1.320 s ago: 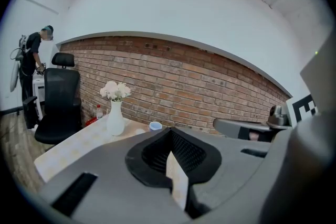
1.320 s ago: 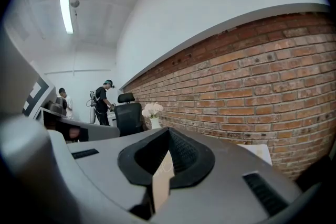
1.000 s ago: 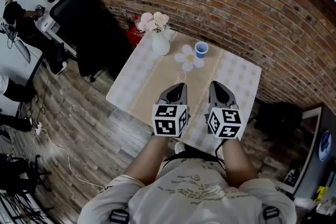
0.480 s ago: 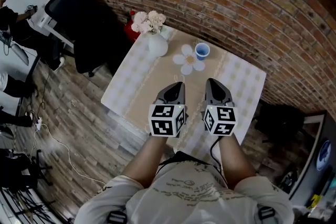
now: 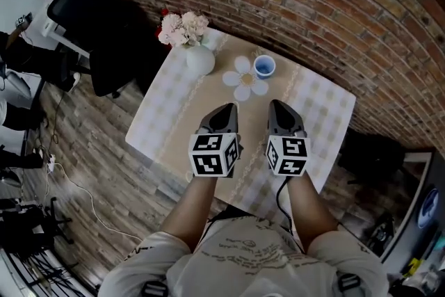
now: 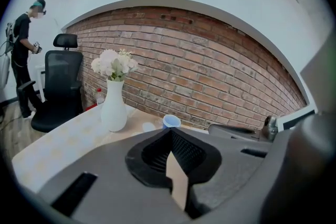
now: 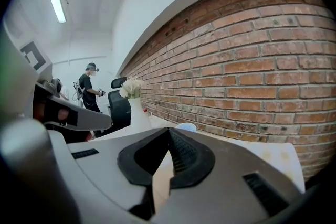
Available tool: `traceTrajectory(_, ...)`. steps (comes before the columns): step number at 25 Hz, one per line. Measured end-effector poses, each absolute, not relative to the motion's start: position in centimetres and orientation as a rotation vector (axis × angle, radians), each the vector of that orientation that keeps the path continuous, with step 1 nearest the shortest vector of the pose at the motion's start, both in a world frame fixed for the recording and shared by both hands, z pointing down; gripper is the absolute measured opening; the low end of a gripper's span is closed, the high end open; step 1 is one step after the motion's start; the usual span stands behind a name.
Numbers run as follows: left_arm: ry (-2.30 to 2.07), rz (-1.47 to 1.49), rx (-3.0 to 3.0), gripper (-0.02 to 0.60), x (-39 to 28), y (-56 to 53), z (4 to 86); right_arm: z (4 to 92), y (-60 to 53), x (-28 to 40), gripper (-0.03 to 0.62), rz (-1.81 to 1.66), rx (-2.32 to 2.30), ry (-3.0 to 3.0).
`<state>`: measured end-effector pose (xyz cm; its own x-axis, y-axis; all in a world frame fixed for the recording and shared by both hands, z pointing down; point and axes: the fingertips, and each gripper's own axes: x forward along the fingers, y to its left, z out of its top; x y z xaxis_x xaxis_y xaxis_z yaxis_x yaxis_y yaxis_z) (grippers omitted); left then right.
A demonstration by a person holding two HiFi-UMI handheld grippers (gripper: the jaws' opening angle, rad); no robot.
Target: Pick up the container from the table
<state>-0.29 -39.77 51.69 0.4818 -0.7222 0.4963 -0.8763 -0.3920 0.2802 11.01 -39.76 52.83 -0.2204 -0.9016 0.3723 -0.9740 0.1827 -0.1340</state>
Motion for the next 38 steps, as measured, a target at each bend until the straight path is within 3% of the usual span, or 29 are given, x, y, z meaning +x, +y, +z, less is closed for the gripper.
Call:
traceTrajectory(6, -1.31, 0.424, 2.174, 0.003, 0.0, -40.8, 53.3, 54.0, -42.6, 11.2, 0.02, 0.463, 1.769, -2.247)
traceTrajectory(10, -1.311, 0.446, 2.15, 0.003, -0.3, -42.1, 55.9, 56.9, -45.3, 10.6, 0.207, 0.45, 1.756, -2.241)
traceTrajectory(13, -1.314, 0.451, 2.141, 0.003, -0.3, -42.8, 56.7, 58.7, -47.0, 10.9, 0.278, 0.464, 1.783, -2.202)
traceTrajectory(22, -1.313, 0.51, 2.102, 0.003, -1.0, -43.1, 59.3, 62.3, -50.9, 12.3, 0.296, 0.473, 1.811, -2.123)
traceTrajectory(29, -1.313, 0.554, 2.086, 0.003, -1.6, -43.2, 60.7, 63.9, -53.7, 11.8, 0.356, 0.453, 1.795, -2.126)
traceTrajectory(38, -1.326, 0.578, 2.067, 0.003, -2.7, -43.4, 61.6, 65.0, -56.0, 11.7, 0.36, 0.407, 1.819, -2.092)
